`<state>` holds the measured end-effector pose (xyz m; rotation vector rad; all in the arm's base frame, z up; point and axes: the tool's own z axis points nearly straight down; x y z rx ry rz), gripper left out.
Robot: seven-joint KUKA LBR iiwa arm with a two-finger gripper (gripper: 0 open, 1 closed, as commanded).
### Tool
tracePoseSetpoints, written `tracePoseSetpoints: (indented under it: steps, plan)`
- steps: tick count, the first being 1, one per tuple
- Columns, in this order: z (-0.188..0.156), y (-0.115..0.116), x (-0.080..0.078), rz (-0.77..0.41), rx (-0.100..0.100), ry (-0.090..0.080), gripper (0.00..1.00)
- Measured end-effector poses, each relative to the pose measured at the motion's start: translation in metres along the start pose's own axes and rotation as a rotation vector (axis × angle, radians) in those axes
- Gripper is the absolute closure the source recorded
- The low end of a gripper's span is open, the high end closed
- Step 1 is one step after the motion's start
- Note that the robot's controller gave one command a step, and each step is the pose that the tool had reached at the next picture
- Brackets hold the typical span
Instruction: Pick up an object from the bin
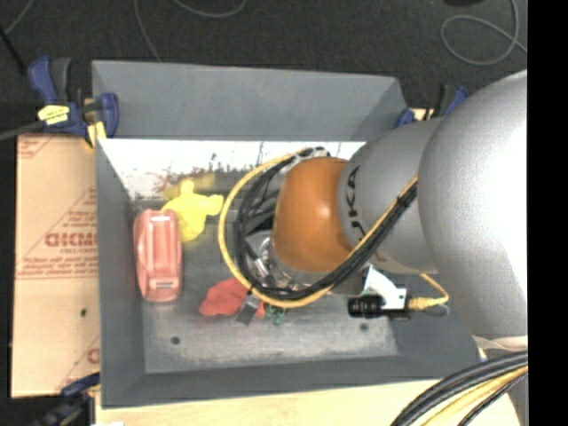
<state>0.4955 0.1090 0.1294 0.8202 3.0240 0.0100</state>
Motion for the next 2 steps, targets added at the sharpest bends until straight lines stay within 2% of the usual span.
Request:
tracePoseSetpoints:
  steps: [2]
  plan:
    - [-0.0059, -0.0008, 0.0003, -0.001, 0.003, 0.003, 1.00]
